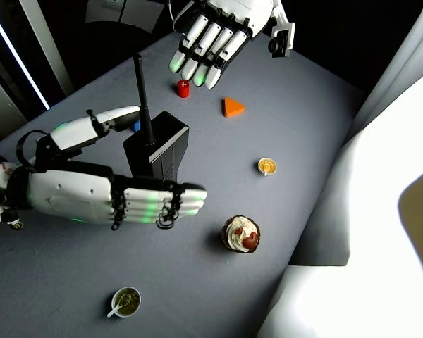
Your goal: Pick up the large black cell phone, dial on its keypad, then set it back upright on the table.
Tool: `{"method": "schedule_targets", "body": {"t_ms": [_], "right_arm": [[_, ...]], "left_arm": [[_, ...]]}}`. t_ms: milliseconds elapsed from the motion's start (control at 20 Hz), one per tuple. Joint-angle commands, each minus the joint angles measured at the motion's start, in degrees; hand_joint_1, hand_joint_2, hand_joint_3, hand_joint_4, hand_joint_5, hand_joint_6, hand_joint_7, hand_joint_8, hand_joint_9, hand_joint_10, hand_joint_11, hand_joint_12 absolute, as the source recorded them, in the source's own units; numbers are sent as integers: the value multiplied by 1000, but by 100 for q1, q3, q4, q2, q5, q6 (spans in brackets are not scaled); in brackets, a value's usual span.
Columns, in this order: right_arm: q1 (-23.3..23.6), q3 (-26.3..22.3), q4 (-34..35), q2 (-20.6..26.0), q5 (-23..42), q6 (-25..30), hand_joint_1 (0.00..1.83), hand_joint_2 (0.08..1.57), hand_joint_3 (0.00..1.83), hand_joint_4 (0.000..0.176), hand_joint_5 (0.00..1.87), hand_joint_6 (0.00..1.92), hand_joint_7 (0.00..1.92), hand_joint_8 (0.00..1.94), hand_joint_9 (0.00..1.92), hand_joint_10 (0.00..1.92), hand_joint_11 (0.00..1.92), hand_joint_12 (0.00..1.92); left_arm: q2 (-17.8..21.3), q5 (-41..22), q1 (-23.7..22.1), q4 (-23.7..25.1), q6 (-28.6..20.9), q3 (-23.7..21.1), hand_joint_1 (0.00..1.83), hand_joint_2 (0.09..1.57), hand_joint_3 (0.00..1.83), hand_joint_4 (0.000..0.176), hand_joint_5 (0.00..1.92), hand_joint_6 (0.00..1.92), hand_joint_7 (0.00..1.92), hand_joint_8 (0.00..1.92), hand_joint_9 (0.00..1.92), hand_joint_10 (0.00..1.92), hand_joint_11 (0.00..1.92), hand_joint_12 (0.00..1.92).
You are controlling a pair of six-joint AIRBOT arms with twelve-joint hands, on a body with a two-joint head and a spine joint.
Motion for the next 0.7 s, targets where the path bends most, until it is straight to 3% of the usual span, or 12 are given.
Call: {"method": "schedule_targets", "body": {"t_ms": [0,50,200,250,300,350,400,450,650], "right_arm": [[62,28,-99,59,612,49,1015,1047,14,0,338,12,361,11,353,18,0,865],[78,37,-131,54,595,34,1036,1060,14,0,365,18,395,18,374,21,0,863],[79,34,-172,52,585,9,1206,1213,14,0,527,14,586,13,613,57,52,1229],[79,32,-175,53,582,9,1510,1187,34,0,673,37,760,41,643,1208,265,1253],[79,32,-175,55,581,9,1488,1168,7,0,719,898,842,864,830,1201,628,1614],[79,33,-175,58,582,8,1487,1145,0,0,792,1000,893,998,898,1158,736,1647],[79,34,-175,66,582,8,1401,1120,0,0,913,922,956,1025,926,1220,805,1412],[79,34,-175,72,582,8,1384,1109,0,0,963,871,963,1027,943,1225,838,1354],[90,32,-190,109,608,8,1373,1128,0,0,873,986,977,987,915,1292,815,1273]], "left_arm": [[4,-249,-161,-598,-31,-1,0,1266,0,39,272,4,275,6,235,3,0,497],[4,-248,-161,-598,-31,-1,0,1266,0,39,264,1,266,2,230,0,0,482],[4,-245,-162,-598,-36,3,0,1268,0,37,279,4,277,5,234,4,0,503],[4,-245,-162,-598,-40,4,0,1269,0,36,279,3,277,4,235,4,0,511],[4,-245,-162,-598,-43,4,0,1269,0,36,275,1,277,3,238,4,0,510],[4,-244,-162,-598,-43,4,0,1268,0,38,266,2,274,1,235,2,0,488],[4,-240,-163,-598,-43,4,0,1268,0,35,260,0,274,1,233,1,0,484],[4,-237,-163,-598,-43,4,0,1267,0,34,257,0,276,2,233,1,0,482],[4,-227,-167,-598,-40,5,0,1270,0,35,277,4,288,3,244,3,0,513]]}}
